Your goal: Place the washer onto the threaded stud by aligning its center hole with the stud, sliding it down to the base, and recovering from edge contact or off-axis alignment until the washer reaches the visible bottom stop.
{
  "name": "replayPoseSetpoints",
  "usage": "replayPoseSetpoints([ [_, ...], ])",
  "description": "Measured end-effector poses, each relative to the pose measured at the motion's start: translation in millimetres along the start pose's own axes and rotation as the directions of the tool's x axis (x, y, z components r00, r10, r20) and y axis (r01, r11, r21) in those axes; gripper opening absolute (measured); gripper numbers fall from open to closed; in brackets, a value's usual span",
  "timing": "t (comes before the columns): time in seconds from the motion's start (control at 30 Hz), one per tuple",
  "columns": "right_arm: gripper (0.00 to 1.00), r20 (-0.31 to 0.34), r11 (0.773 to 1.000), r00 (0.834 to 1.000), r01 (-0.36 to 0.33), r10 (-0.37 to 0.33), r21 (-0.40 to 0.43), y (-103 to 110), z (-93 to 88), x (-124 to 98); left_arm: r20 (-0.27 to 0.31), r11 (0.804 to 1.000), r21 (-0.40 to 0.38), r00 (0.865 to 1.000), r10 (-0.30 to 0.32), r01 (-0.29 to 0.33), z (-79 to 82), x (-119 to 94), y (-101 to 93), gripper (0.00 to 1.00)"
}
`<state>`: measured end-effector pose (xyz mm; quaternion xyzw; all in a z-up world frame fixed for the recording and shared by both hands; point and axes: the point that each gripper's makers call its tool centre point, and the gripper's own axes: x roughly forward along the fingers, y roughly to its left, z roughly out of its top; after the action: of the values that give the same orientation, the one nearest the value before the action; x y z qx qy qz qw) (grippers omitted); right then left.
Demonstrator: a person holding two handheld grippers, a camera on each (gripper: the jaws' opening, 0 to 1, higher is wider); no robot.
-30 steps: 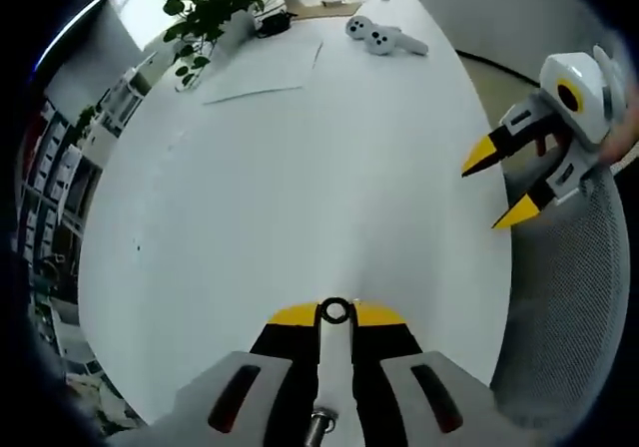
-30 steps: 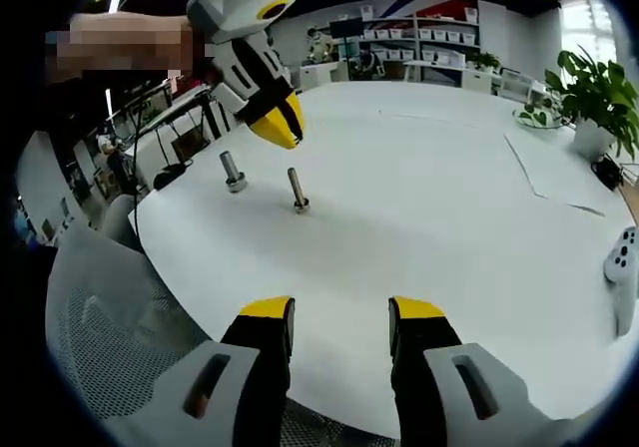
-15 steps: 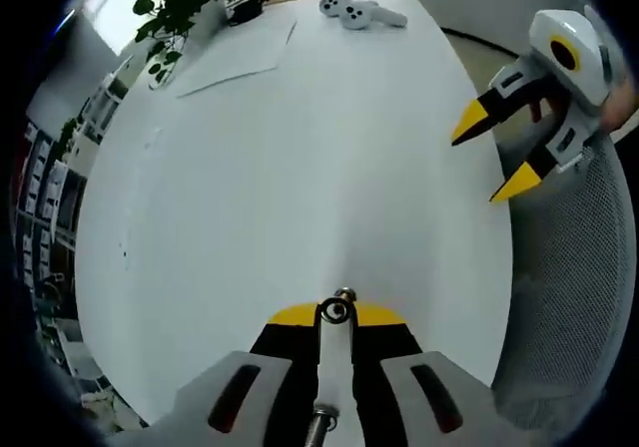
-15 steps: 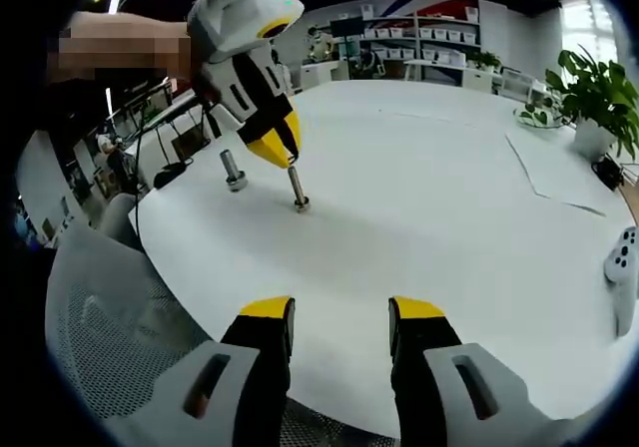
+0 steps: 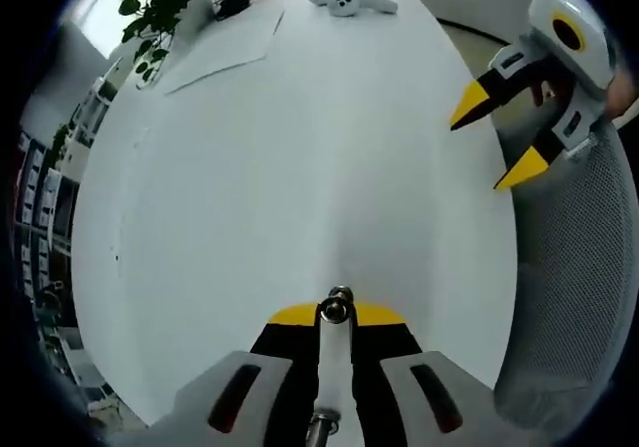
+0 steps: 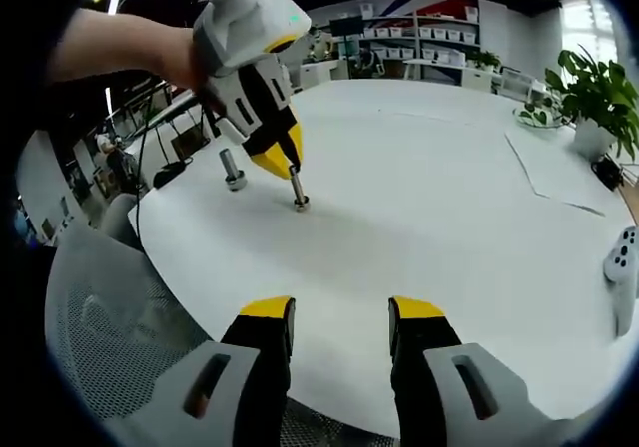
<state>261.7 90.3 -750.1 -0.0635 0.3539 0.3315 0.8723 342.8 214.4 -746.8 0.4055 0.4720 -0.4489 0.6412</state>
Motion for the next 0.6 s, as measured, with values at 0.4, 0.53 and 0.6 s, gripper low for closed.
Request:
replayPoseSetpoints([
  [0.4,0.40,-0.007,1.000,1.000,0.000,0.000,0.000,0,-1.3,0,-0.083,0.999,0.049,0.996,-0.011,0.015,-16.0,25,0.4,0.08],
  [0.53,0.40,-0.008,1.000,1.000,0.001,-0.001,0.000,-1,-1.6,0,-0.095,0.999,0.039,0.995,-0.017,0.020,-21.3,32,1.3,0.08],
  [0.6,0.40,-0.010,1.000,1.000,0.001,-0.001,0.000,0,-1.9,0,-0.099,0.999,0.028,0.995,-0.018,0.021,-23.2,34,1.9,0.08],
])
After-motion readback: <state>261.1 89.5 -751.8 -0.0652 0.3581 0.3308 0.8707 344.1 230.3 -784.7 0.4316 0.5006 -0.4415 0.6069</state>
